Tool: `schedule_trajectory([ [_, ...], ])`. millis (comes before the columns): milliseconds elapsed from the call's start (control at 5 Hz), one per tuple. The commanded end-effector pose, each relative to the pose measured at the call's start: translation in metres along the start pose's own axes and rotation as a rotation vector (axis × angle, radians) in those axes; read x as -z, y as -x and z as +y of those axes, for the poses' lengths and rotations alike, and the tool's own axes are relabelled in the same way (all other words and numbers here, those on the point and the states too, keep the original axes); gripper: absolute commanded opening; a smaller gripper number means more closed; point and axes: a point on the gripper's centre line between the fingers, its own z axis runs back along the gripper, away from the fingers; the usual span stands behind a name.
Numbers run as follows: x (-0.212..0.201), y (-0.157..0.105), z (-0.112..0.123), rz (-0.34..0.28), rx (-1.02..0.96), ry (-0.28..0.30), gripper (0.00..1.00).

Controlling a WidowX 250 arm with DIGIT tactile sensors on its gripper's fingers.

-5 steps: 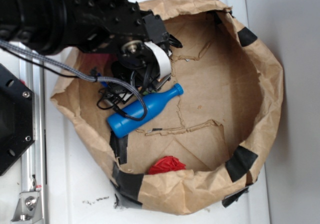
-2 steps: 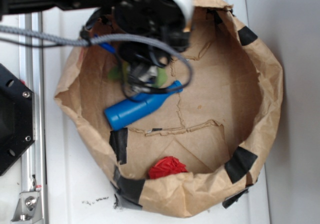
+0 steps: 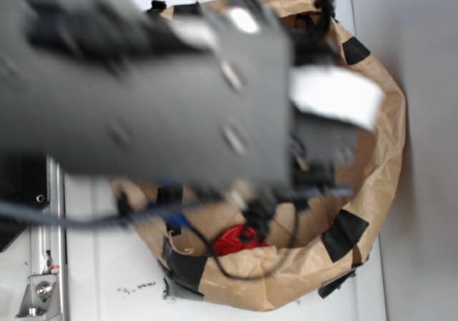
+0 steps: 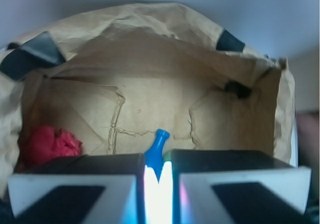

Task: Grab the green animal.

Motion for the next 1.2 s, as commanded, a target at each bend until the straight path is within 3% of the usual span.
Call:
schedule_trajectory([
  [0, -0.001, -0.003, -0.007, -0.042, 0.141, 0.061, 1.00],
  [400, 0.018, 0.027, 0.023, -0.142, 0.533, 0.039, 1.00],
  [600, 0.032, 0.036, 0.026, -0.143, 0.664, -0.005, 1.00],
  [1000, 0.062, 0.031, 0.042, -0.068, 0.707, 0.000, 1.00],
])
